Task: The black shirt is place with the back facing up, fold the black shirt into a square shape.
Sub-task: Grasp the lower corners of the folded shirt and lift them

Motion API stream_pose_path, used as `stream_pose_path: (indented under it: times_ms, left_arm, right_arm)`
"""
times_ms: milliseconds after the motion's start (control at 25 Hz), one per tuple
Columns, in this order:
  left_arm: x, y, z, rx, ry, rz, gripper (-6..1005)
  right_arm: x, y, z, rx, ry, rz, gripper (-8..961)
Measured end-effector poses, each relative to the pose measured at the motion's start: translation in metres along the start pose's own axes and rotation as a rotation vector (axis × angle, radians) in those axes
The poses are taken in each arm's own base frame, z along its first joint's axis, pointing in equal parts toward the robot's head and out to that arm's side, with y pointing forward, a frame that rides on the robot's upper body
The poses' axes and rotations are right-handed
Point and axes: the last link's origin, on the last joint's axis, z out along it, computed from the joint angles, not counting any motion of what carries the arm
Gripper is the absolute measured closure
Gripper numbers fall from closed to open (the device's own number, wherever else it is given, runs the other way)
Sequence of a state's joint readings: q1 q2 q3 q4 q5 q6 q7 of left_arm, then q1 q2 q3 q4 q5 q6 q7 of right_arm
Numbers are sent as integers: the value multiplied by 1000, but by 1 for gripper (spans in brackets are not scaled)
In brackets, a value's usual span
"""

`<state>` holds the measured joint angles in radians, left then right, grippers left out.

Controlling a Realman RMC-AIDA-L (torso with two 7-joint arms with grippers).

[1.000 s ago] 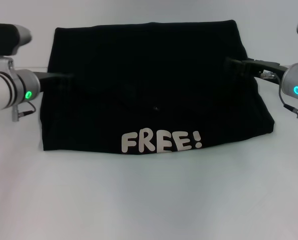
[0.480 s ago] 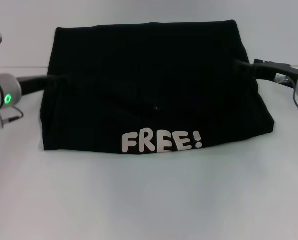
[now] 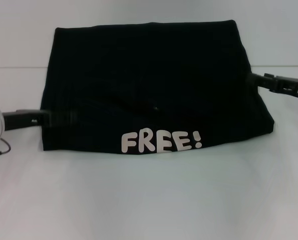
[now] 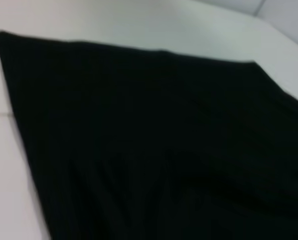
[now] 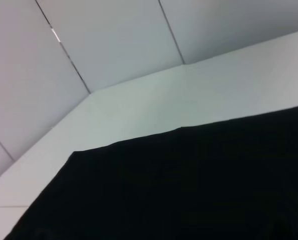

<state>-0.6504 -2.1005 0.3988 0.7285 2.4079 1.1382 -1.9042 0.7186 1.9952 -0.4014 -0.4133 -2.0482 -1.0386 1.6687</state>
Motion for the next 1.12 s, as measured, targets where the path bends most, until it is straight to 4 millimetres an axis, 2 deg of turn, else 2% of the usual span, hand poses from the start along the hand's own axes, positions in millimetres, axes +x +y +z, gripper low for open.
stream_pose_path:
  times_ms: [400, 760, 1120]
  left_arm:
    - [-16, -11, -3, 71, -52, -37, 62]
    - [-20, -5, -6, 7, -87, -36, 63]
    - [-25, -6, -7, 14, -125, -18, 64]
  right_arm:
    - [13, 1, -7, -38, 65, -10, 249]
    - [14, 2, -6, -36, 67, -16, 249]
    - [14, 5, -3, -44, 68, -22, 250]
